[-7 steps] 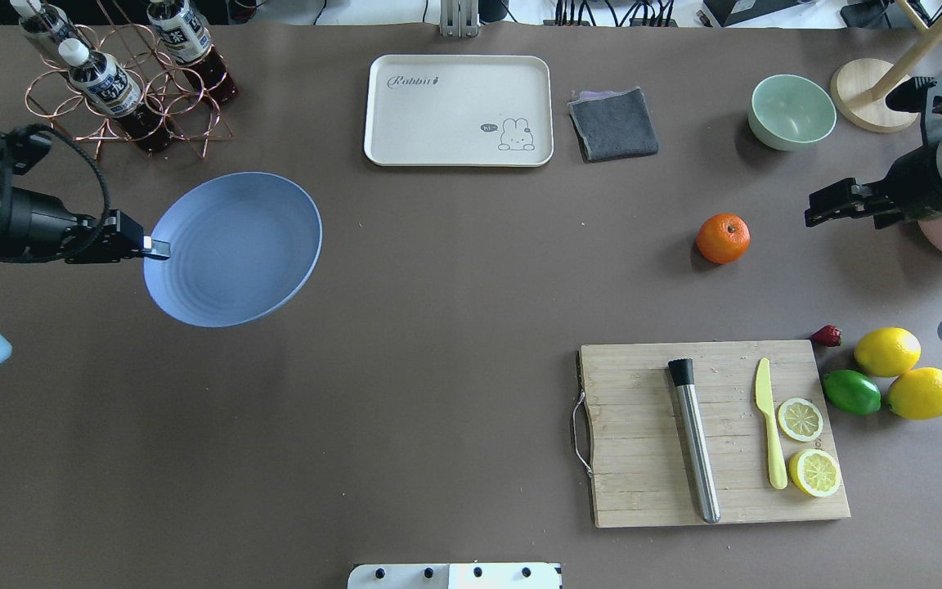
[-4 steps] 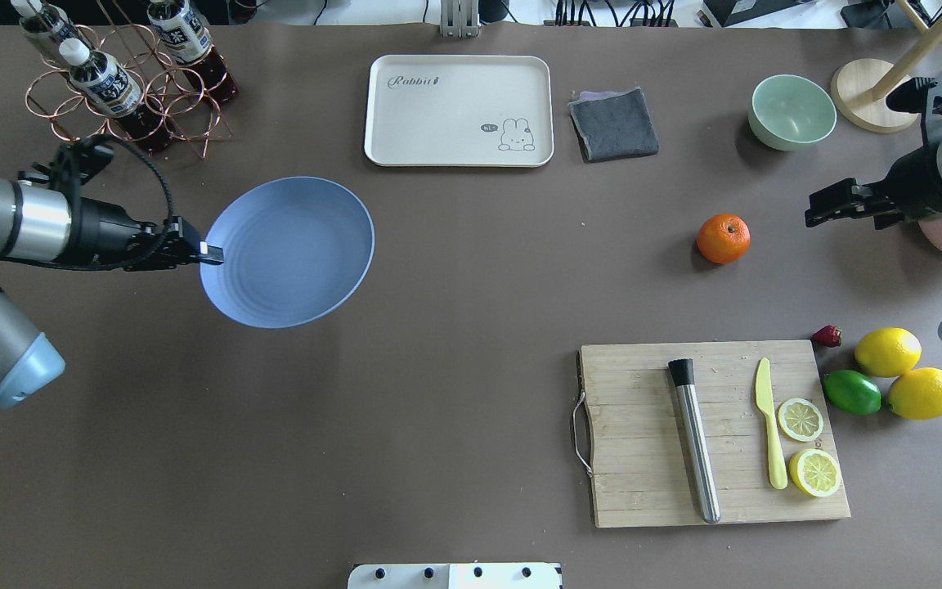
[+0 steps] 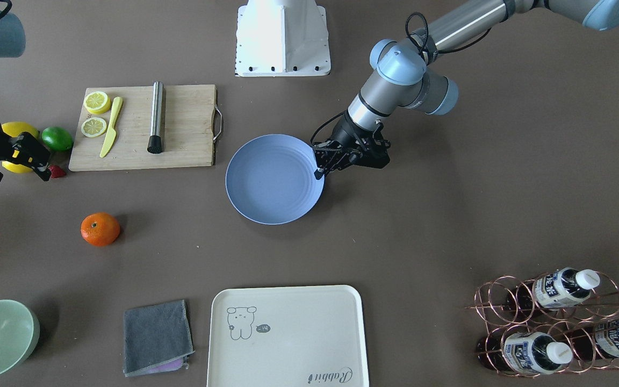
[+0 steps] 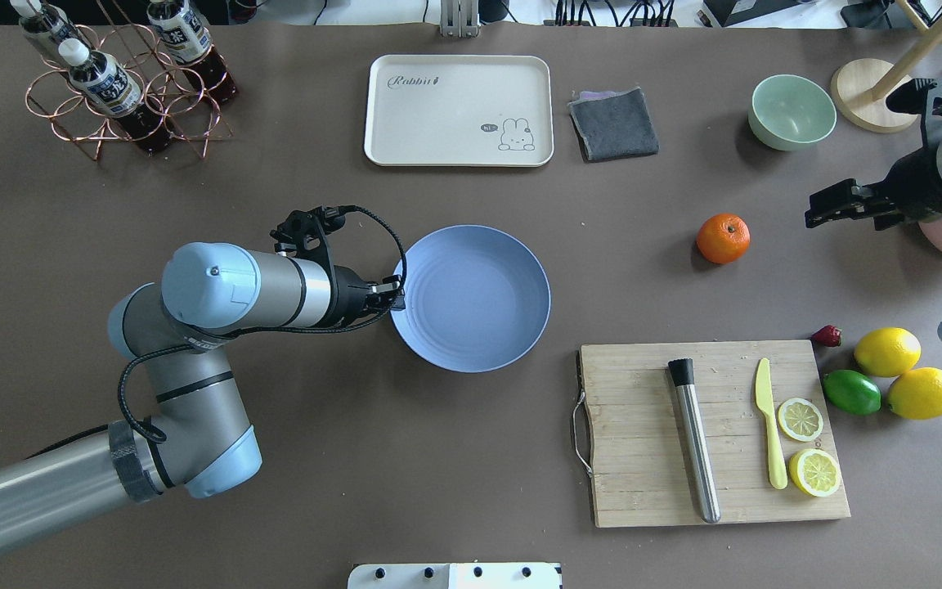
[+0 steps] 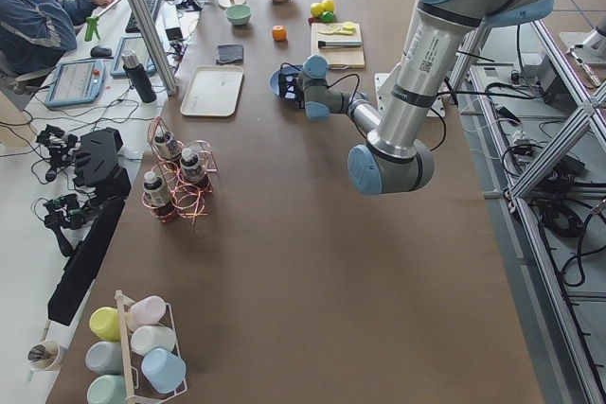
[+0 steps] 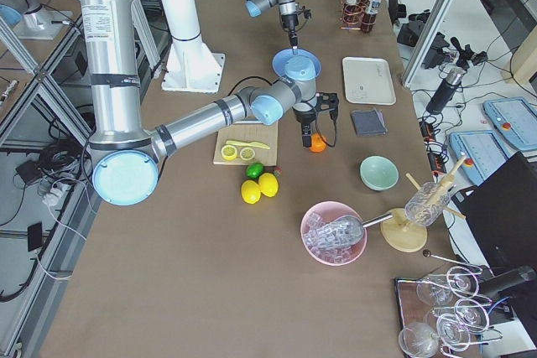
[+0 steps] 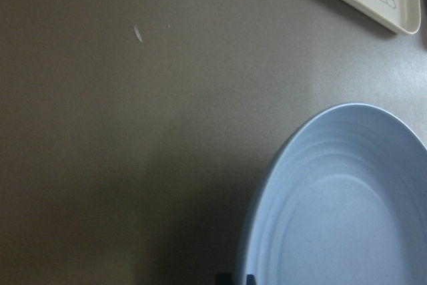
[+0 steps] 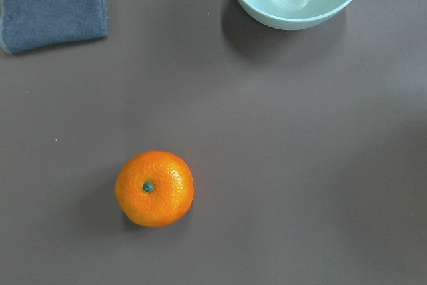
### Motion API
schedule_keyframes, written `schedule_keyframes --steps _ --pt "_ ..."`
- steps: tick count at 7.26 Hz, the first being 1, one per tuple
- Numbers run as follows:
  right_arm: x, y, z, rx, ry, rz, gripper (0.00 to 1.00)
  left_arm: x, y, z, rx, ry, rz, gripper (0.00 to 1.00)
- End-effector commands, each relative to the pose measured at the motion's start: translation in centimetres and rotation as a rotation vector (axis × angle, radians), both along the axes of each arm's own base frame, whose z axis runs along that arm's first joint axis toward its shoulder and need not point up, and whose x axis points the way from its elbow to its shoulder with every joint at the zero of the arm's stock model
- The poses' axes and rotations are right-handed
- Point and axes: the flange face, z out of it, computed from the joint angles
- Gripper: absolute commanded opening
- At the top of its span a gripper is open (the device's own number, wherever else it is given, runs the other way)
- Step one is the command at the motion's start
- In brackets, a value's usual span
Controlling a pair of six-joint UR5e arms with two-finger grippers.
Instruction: Pick orange to plate
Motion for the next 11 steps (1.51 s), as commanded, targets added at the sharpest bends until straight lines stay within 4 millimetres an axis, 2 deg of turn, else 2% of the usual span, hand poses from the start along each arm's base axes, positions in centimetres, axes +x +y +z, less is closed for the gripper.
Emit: schedule_keyframes --steps 1,2,3,4,5,6,7,8,10,11 --pt "0.0 0.0 0.0 -0.001 0.000 0.000 1.00 -0.6 -1.4 0.8 -0.007 -0.017 -0.026 0.00" --pt "-0.1 0.0 0.0 0.000 0.001 -0.001 1.00 -1.4 -2.2 1.3 0.006 -0.029 -0.029 0.97" --pt "0.0 0.0 0.0 0.001 0.001 0.001 1.00 -2.7 -2.8 2.1 0.027 -0.043 -0.032 0.98" --pt "-0.1 0.0 0.1 -0.001 0.002 -0.001 1.00 -7.1 -5.5 4.1 0.030 -0.057 0.024 0.98" --pt "-0.1 -0.1 0.2 -0.003 0.003 -0.001 1.00 -15.5 -7.8 8.3 0.062 -0.092 0.072 0.98" --pt "-0.1 -0.1 0.2 -0.002 0.004 0.000 1.00 -23.9 -7.6 13.3 0.119 -0.144 0.113 0.98" --pt "-0.1 -0.1 0.3 -0.002 0.005 -0.001 1.00 -30.7 -7.8 16.8 0.181 -0.174 0.152 0.98" --pt "-0.1 -0.1 0.4 -0.004 0.006 -0.001 1.00 -37.5 -7.4 21.2 0.269 -0.215 0.209 0.98" --pt "-0.1 0.0 0.4 -0.004 0.007 -0.002 1.00 -48.2 -7.6 26.9 0.357 -0.362 0.286 0.98" --pt "-0.1 0.0 0.5 -0.005 0.008 -0.002 1.00 -53.4 -7.9 28.9 0.362 -0.425 0.322 0.98"
